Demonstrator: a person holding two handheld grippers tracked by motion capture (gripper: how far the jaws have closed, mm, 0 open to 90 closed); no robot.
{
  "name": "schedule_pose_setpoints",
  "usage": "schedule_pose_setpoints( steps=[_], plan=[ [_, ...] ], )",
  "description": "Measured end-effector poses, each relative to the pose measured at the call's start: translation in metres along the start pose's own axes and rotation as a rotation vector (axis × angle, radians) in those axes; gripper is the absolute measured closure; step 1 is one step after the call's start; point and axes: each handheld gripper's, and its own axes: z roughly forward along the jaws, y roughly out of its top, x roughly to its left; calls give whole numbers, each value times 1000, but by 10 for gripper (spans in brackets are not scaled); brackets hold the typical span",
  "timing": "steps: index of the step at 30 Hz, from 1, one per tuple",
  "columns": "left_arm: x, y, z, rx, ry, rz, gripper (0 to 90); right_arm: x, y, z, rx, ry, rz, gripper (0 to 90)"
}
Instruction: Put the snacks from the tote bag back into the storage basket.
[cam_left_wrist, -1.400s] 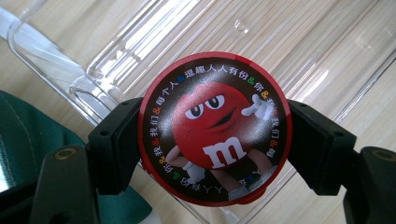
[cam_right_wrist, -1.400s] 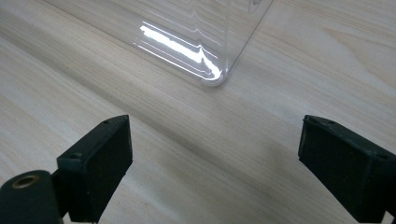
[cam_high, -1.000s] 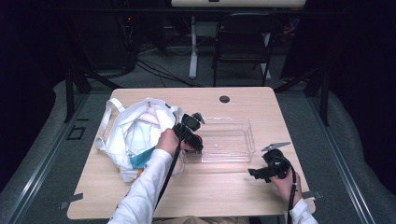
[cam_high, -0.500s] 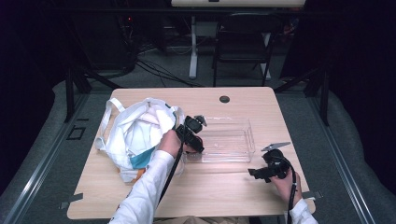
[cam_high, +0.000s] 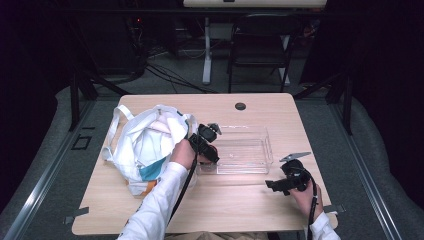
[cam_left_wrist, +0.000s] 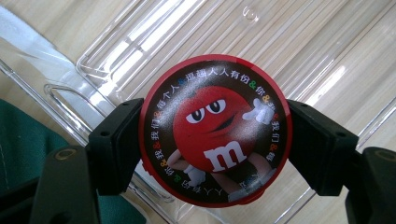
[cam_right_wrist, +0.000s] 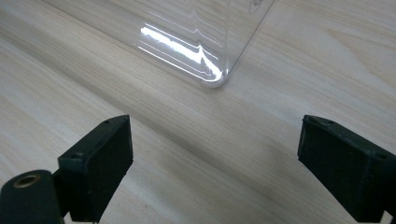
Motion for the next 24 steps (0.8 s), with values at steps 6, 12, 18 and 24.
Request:
schedule_pose_setpoints(
  steps=[6, 12, 18, 24],
  plan=[
    [0, -1, -1, -16, 6, -10, 214, 1, 1, -1, 5, 3, -12, 99],
    [1, 0, -7, -57, 15, -30, 162, 1, -1, -3, 3, 0, -8, 99],
    [-2, 4, -20, -96, 20, -18, 125, 2, -1, -3, 7, 11, -12, 99],
    [-3, 0, -40, -136, 34, -8, 100, 1, -1, -4, 4, 12, -5, 100]
  ],
)
